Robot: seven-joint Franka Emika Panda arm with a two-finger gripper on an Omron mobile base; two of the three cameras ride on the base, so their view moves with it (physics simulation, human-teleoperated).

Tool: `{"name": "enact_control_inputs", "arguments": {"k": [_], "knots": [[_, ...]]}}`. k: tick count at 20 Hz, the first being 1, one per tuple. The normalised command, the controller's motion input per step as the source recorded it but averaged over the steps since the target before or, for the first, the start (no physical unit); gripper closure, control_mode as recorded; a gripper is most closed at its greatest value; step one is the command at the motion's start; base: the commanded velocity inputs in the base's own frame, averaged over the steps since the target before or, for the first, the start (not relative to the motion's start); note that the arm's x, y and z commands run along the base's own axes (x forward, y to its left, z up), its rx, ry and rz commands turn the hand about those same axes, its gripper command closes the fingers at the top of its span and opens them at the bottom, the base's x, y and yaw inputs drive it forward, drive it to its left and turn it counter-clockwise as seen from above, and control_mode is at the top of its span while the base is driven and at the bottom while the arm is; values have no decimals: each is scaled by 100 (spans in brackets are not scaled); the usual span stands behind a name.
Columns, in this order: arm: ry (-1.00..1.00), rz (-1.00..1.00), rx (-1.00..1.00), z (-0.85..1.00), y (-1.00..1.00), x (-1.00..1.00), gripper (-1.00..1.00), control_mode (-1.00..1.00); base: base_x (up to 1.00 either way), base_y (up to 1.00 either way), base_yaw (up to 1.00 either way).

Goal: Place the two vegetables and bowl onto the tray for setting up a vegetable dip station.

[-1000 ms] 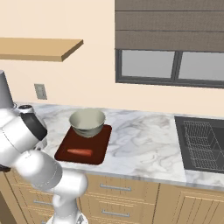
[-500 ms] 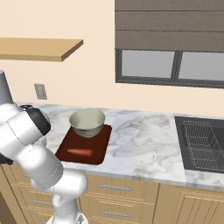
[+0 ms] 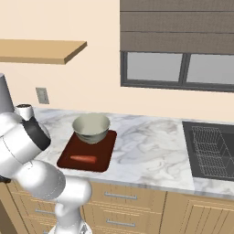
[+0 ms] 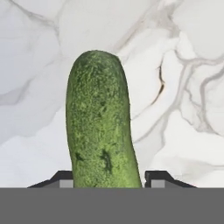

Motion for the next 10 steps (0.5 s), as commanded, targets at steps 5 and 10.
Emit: {"name": "enact_control_inputs", "arguments": {"k": [5, 10], "knots": [[0, -12, 0, 34, -13, -23, 100, -100, 0, 0, 0], [0, -18, 0, 26, -16, -24, 100, -100, 0, 0, 0]]}}
